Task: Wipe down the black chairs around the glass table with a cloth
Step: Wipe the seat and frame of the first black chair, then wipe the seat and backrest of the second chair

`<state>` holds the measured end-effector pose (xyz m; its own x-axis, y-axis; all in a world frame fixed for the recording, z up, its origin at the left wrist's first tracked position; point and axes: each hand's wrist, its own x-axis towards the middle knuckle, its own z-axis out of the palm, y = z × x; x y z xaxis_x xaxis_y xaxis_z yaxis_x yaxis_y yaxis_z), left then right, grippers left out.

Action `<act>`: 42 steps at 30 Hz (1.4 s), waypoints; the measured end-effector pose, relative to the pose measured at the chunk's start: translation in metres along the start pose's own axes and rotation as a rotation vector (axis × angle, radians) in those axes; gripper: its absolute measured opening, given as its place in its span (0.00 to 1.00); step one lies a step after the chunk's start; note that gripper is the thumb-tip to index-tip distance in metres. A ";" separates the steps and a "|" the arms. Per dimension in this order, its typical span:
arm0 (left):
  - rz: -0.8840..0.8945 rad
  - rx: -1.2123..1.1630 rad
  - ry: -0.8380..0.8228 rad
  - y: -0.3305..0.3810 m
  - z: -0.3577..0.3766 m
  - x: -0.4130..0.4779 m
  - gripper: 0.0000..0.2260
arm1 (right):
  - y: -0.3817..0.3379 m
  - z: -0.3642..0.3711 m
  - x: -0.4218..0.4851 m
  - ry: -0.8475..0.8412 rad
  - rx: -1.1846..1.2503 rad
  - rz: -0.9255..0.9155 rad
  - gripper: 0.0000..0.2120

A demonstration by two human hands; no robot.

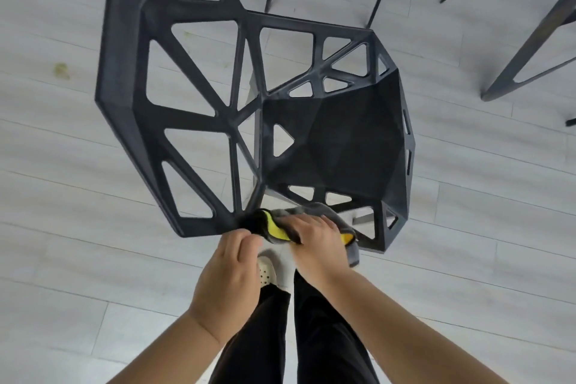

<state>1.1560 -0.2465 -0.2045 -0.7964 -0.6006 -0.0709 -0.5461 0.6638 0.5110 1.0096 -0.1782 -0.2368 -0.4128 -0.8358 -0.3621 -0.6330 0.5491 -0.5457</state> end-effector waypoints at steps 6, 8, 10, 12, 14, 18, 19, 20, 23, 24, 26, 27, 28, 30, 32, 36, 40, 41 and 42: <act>-0.002 0.041 0.090 -0.004 -0.007 -0.004 0.09 | -0.006 0.028 -0.011 0.075 -0.041 -0.212 0.27; -0.009 0.103 0.032 0.000 -0.004 -0.003 0.11 | 0.014 0.027 -0.024 0.063 -0.134 -0.267 0.31; -0.006 0.181 -0.062 0.003 0.000 0.000 0.15 | 0.033 0.024 -0.037 0.063 -0.152 -0.272 0.27; 0.011 0.231 -0.171 0.007 0.005 0.004 0.18 | 0.052 0.019 -0.048 0.092 -0.148 -0.230 0.19; 0.041 0.253 -0.267 0.010 0.010 0.012 0.25 | 0.074 0.012 -0.057 0.106 -0.132 -0.138 0.16; 0.090 0.369 -0.405 0.011 0.026 0.027 0.30 | 0.116 -0.004 -0.067 0.022 -0.132 -0.009 0.21; 0.095 0.400 -0.460 0.013 0.029 0.030 0.33 | 0.123 -0.007 -0.069 0.005 -0.132 0.022 0.21; 0.101 0.438 -0.519 0.015 0.031 0.032 0.34 | 0.130 -0.010 -0.071 -0.005 -0.134 0.050 0.21; 0.092 0.535 -0.651 0.016 0.040 0.042 0.31 | 0.142 -0.016 -0.073 -0.018 -0.141 0.091 0.22; 0.069 0.550 -0.693 0.018 0.041 0.046 0.30 | 0.146 -0.019 -0.073 -0.019 -0.148 0.083 0.23; 0.029 0.551 -0.745 0.020 0.044 0.051 0.30 | 0.151 -0.024 -0.072 -0.020 -0.169 0.047 0.26; 0.006 0.551 -0.777 0.021 0.044 0.053 0.31 | 0.154 -0.027 -0.072 -0.024 -0.184 0.028 0.27; -0.010 0.559 -0.810 0.021 0.044 0.054 0.32 | 0.158 -0.031 -0.072 -0.034 -0.197 0.015 0.27; -0.031 0.599 -0.873 0.021 0.045 0.056 0.35 | 0.166 -0.039 -0.072 -0.071 -0.226 0.007 0.26; -0.061 0.646 -0.916 0.022 0.048 0.058 0.37 | 0.174 -0.049 -0.071 -0.141 -0.253 0.018 0.25; -0.091 0.732 -0.957 0.032 0.048 0.060 0.38 | 0.188 -0.074 -0.065 -0.245 -0.307 0.107 0.20; -0.162 0.766 -1.024 0.044 0.044 0.068 0.37 | 0.208 -0.103 -0.065 -0.193 -0.244 0.269 0.22; -0.187 0.768 -1.041 0.050 0.042 0.070 0.36 | 0.214 -0.113 -0.066 -0.134 -0.168 0.309 0.23; -0.213 0.758 -1.044 0.056 0.039 0.073 0.35 | 0.220 -0.126 -0.066 -0.058 -0.061 0.364 0.24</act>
<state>1.0575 -0.2355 -0.2143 -0.3145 -0.3250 -0.8919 -0.4233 0.8890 -0.1747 0.8153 -0.0025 -0.2378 -0.5812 -0.5830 -0.5677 -0.4900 0.8077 -0.3278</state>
